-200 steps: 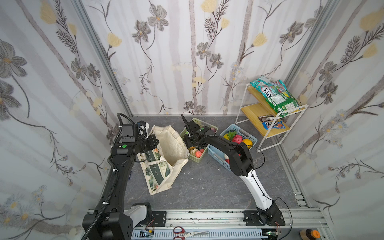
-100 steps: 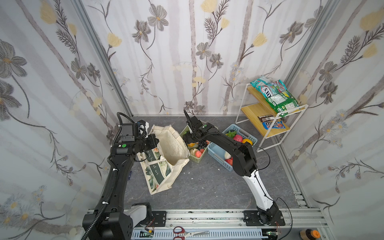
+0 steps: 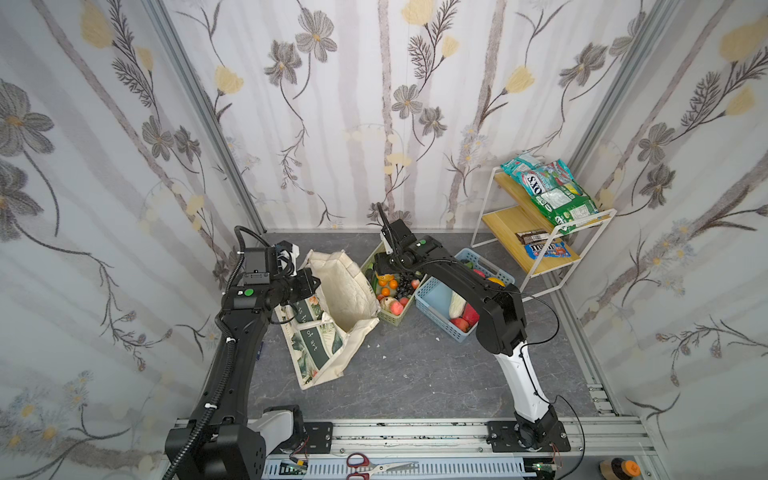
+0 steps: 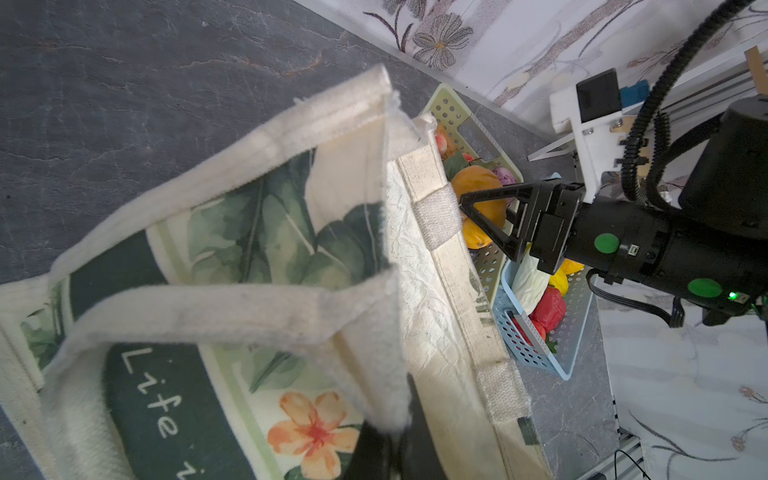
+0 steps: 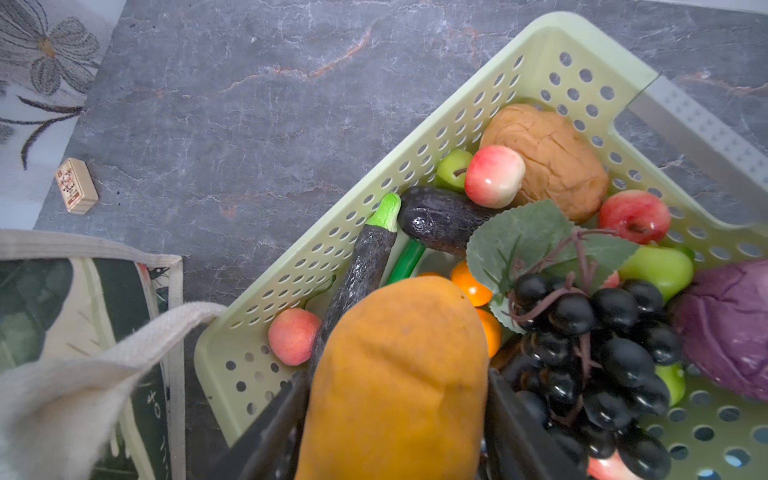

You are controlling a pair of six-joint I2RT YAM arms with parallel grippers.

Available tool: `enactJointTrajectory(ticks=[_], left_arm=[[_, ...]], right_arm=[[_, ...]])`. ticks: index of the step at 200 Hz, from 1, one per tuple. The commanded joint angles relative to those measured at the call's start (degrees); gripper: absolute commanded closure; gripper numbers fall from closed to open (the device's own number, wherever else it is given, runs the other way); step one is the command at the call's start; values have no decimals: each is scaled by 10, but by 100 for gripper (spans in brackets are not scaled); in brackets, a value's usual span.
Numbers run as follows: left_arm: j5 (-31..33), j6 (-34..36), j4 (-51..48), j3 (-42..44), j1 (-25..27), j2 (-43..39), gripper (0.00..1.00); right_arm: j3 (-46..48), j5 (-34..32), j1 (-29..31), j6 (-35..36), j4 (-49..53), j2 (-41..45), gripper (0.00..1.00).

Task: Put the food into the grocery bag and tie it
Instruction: 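Lower the right gripper onto the yellow mango in the green basket and close, then lift the yellow mango with the right gripper and carry it over the bag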

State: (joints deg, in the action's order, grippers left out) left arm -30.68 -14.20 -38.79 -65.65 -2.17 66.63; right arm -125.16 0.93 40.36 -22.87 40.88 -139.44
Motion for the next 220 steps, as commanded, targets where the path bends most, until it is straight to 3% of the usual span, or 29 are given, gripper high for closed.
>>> enactJointTrajectory(ticks=[1, 54, 123, 220], left_arm=[[-11, -8, 30, -1, 4, -2, 100], [-3, -11, 30, 1, 14, -4, 100], [11, -12, 30, 2, 19, -8, 100], [11, -10, 29, 2, 19, -13, 100]], right_arm=[[0, 4, -2, 0, -20, 18, 37], [-1, 44, 0, 0, -28, 68, 37], [23, 59, 54, 7, -26, 135, 36], [29, 105, 141, 12, -25, 124, 36]])
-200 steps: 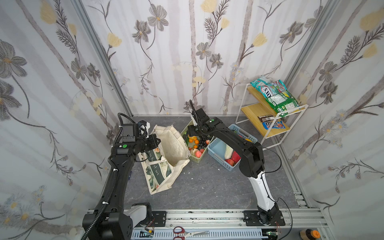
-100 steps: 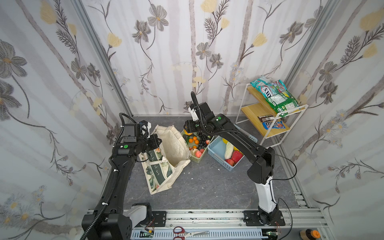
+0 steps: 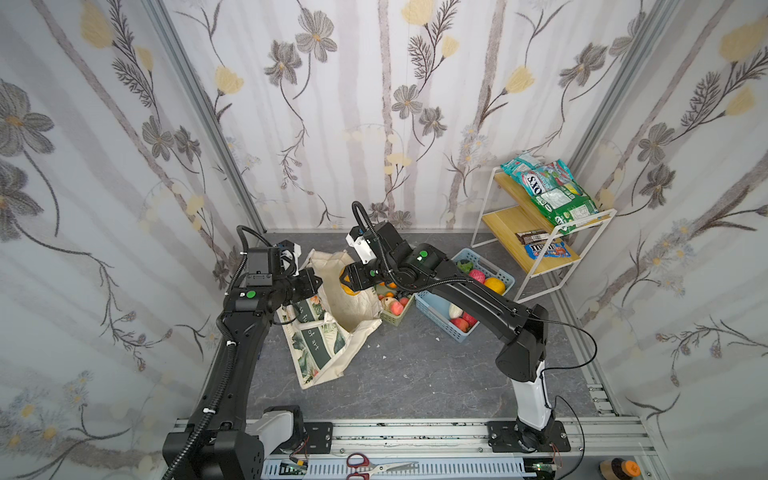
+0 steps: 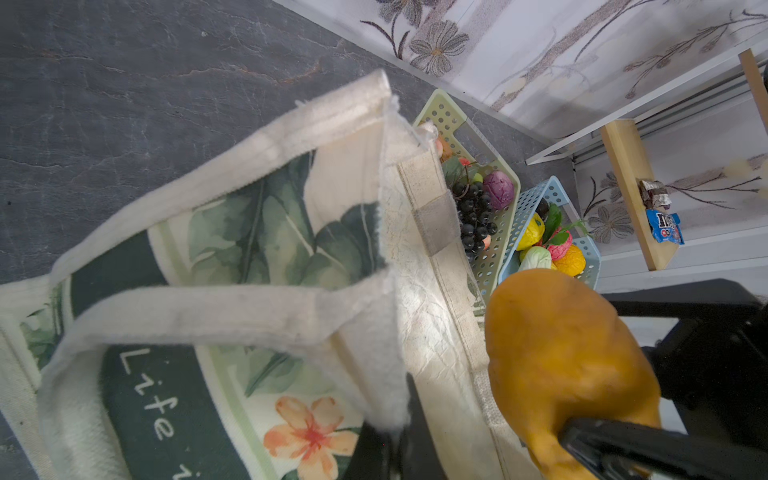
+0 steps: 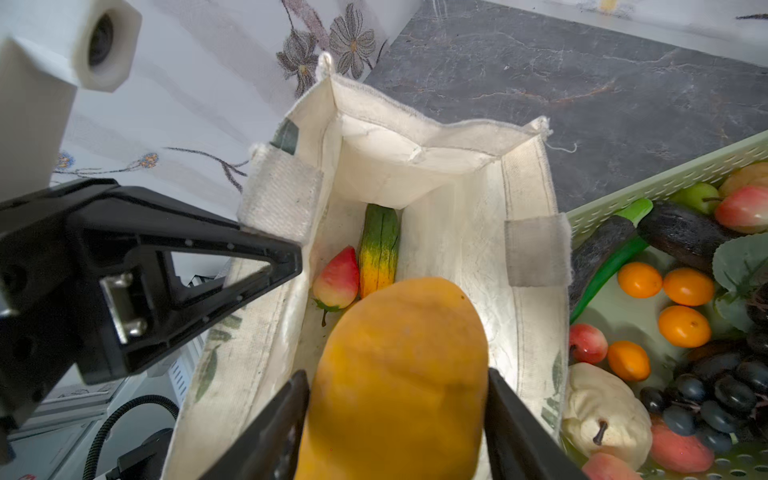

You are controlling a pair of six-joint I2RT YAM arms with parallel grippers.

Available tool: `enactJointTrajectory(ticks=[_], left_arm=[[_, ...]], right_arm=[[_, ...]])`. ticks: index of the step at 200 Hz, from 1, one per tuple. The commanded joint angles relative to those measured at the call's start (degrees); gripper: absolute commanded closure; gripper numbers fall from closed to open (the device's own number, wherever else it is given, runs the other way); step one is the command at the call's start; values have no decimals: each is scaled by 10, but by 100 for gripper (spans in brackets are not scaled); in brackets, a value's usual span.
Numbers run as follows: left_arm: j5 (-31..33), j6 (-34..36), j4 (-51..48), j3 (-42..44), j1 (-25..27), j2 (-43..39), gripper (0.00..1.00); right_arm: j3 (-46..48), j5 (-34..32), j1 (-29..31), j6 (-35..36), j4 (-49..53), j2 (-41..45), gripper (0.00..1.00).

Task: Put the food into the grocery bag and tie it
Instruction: 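Lift the yellow mango with the right gripper and carry it over the bag, then lower the yellow mango into the bag and open the right gripper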

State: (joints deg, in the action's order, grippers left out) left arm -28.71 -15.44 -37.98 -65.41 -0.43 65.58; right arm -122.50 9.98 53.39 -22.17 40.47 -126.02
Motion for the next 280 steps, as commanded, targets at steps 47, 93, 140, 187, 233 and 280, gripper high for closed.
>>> enactJointTrajectory(ticks=[47, 93, 140, 187, 233, 280], left_arm=[[-11, 2, 23, -2, 2, -3, 100], [-14, 5, 22, -2, 3, -3, 100], [-21, 4, 23, -3, 3, -1, 100], [-28, -5, 29, -4, 8, -6, 100], [-30, -7, 27, -10, 11, -9, 100], [-28, -10, 26, -18, 16, -11, 100]], right_arm=[[21, 30, 25, 7, -24, -27, 36], [48, 45, 36, 5, -41, -32, 37], [70, 61, 38, -1, -56, -36, 37], [80, 84, 39, -3, -65, -48, 37], [94, 111, 39, -2, -76, -58, 37], [95, 121, 39, -2, -80, -75, 37]])
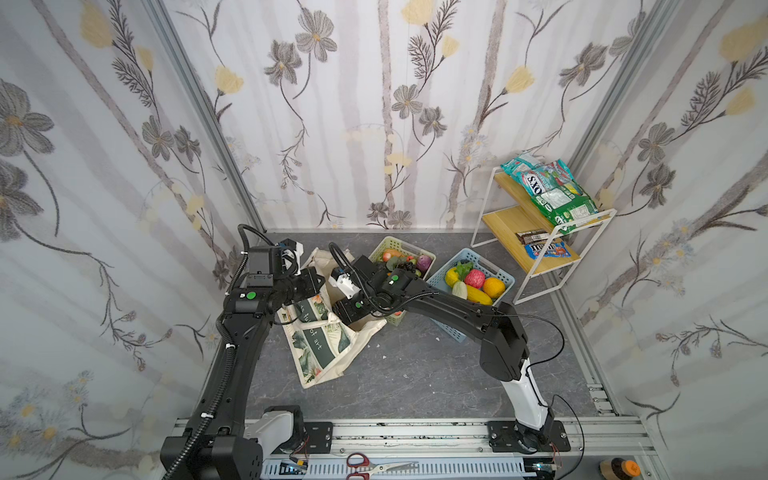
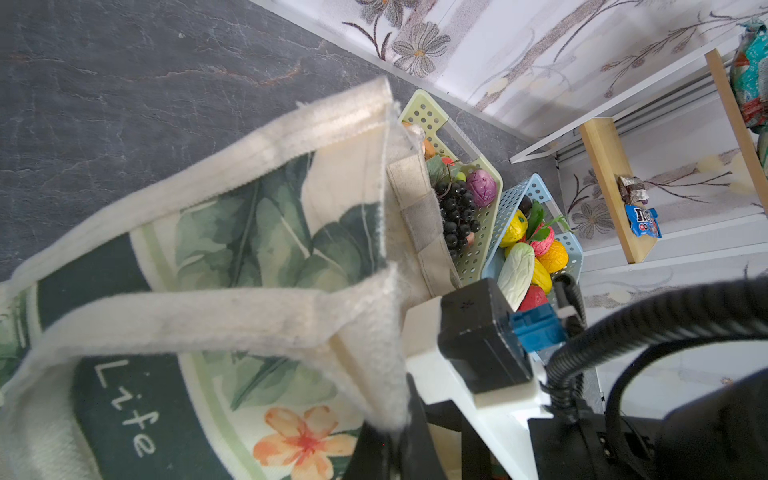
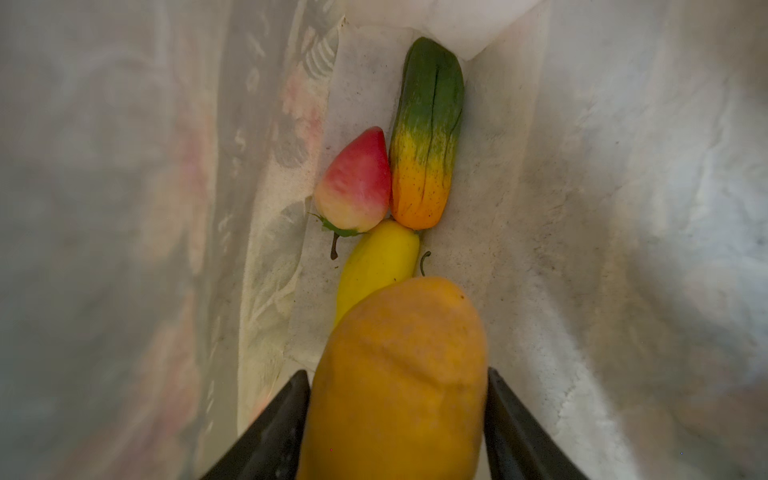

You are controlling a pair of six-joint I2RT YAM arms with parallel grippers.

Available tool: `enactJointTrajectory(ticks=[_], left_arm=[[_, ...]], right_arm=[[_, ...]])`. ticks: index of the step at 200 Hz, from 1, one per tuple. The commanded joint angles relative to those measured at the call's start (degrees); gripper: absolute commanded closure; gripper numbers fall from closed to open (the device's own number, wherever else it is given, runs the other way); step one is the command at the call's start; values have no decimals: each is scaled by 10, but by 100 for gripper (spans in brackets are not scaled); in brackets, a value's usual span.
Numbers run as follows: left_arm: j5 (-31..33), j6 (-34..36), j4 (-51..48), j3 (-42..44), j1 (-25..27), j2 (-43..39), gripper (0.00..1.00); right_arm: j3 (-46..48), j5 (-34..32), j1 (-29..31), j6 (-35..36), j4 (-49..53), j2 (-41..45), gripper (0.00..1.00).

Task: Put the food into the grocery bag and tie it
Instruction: 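Lower the yellow mango into the bag and open the right gripper, then lift the right gripper out of the bag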

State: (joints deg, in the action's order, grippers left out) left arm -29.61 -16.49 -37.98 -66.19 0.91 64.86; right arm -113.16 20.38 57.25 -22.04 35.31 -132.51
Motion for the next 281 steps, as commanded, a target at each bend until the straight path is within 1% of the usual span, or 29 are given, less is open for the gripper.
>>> enactJointTrajectory(ticks=[1, 80, 117, 156, 211, 281], left_arm=[[-19, 1, 26, -10, 3, -3, 100], [-15, -3, 21, -14, 14, -9, 100], [-10, -5, 22, -11, 19, -11, 100], [-3, -6, 23, -9, 21, -15, 100], [9, 8, 13, -9, 21, -18, 100], [13, 18, 11, -8, 18, -18, 100]], right_arm=[[2, 18, 0, -3, -28, -11, 37], [15, 69, 1, 3, -32, -40, 37], [12, 96, 0, 0, -37, -56, 32], [12, 108, 0, 1, -42, -56, 28], [12, 106, -11, 4, -50, -12, 23], [18, 90, -39, 2, -50, 60, 22]])
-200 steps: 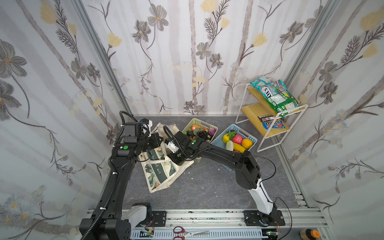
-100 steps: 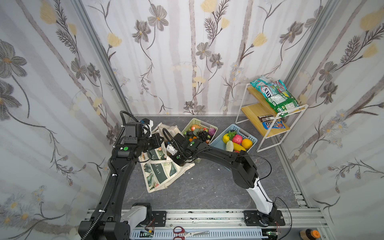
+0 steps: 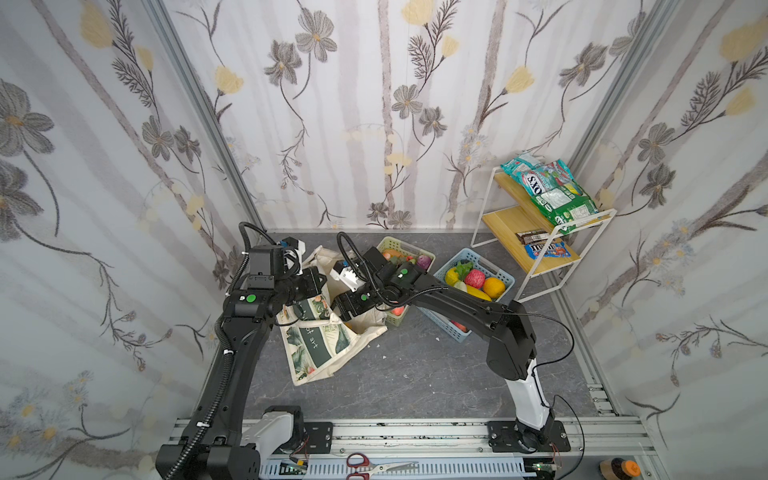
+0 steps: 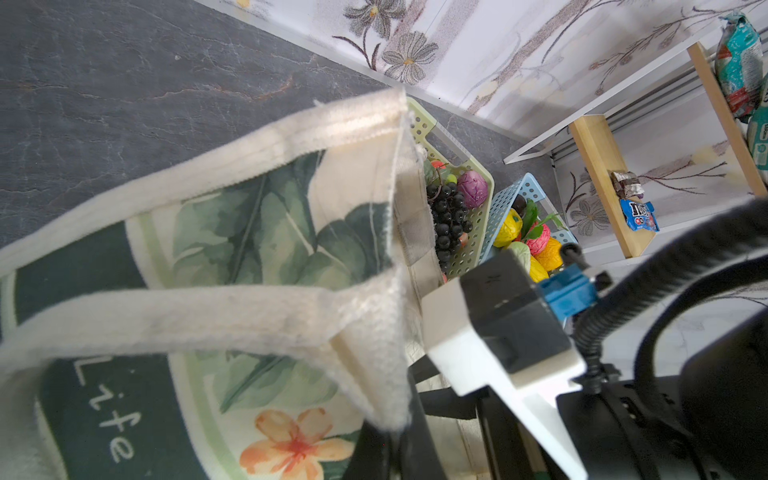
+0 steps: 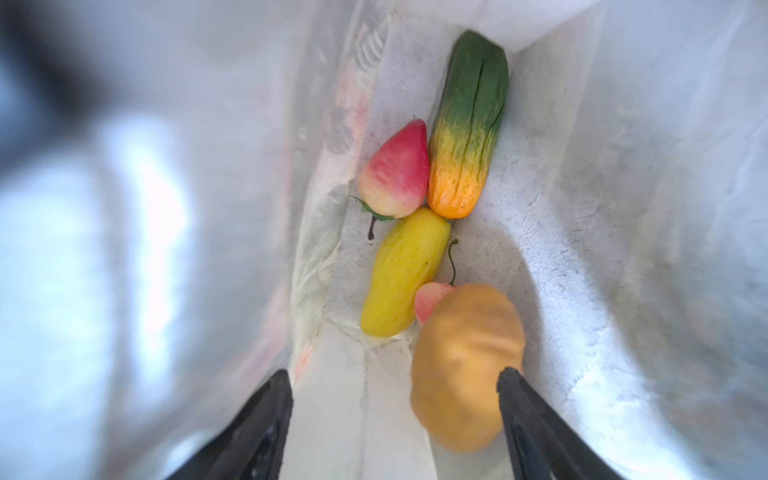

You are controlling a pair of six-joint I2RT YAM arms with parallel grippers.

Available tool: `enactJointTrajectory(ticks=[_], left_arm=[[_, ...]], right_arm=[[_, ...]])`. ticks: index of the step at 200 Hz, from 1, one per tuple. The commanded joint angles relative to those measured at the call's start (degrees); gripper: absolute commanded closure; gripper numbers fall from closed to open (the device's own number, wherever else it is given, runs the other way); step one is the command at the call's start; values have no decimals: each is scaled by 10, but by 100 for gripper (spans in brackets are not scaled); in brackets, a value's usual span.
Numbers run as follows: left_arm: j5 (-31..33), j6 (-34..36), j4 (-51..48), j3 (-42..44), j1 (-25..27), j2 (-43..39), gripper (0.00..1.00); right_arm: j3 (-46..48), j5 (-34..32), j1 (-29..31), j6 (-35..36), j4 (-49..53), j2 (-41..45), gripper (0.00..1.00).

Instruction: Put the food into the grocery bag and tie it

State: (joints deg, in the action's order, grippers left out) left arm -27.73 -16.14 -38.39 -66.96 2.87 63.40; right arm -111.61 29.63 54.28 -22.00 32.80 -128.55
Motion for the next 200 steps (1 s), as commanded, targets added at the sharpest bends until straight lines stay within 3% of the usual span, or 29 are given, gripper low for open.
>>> enactJointTrajectory(ticks=[1, 43, 103, 164, 200], left_arm=[[-6, 14, 15, 0, -1, -3, 100], [-7, 16, 14, 0, -6, -4, 100], [-11, 16, 14, 0, -8, -2, 100], [-11, 17, 16, -2, -8, 1, 100], [-11, 16, 19, 0, -9, 1, 100]], right_arm=[[2, -3, -9, 2, -25, 21, 22], [5, -38, -34, -5, -22, 61, 24], [86, -144, -94, -6, -14, 111, 40], [155, -131, -98, -4, -36, 94, 39], [163, -101, -95, -17, -54, 83, 50]])
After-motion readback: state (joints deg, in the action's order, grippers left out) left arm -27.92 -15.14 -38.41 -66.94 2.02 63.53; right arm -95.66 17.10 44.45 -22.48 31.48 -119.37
